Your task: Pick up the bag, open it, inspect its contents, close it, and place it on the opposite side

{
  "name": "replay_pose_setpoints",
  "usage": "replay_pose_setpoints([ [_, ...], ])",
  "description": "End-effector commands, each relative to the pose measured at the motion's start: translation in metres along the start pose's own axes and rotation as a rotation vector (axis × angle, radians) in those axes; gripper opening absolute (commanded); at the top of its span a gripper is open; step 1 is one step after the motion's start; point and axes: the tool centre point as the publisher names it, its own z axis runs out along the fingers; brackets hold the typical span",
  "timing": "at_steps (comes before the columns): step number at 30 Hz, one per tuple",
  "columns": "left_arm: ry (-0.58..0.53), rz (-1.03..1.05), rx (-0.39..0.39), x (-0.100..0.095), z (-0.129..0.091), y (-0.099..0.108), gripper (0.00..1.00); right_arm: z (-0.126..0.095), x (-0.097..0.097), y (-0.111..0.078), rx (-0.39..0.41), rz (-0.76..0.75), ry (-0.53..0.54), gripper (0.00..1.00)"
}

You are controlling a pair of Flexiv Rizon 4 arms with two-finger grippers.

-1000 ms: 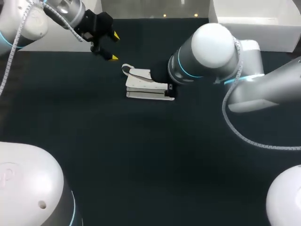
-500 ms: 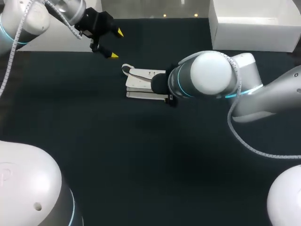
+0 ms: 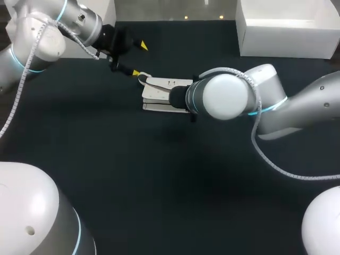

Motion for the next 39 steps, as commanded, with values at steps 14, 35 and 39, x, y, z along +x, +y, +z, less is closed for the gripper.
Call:
replay_pose_setpoints([
  [14,0.018,0.023,0.017,0.006,0.006,0.001,1.0,0.017,0.0,-0.004,0.023,0.013,-0.028,0.25],
  [35,0.006,0.115,0.079,0.02,0.013,-0.013,1.0,0.02,0.003,-0.001,0.037,0.04,-0.035,0.0],
  [39,0.009,0.137,0.093,0.025,0.023,-0.02,1.0,0.02,0.003,-0.001,0.037,0.04,-0.035,0.0],
])
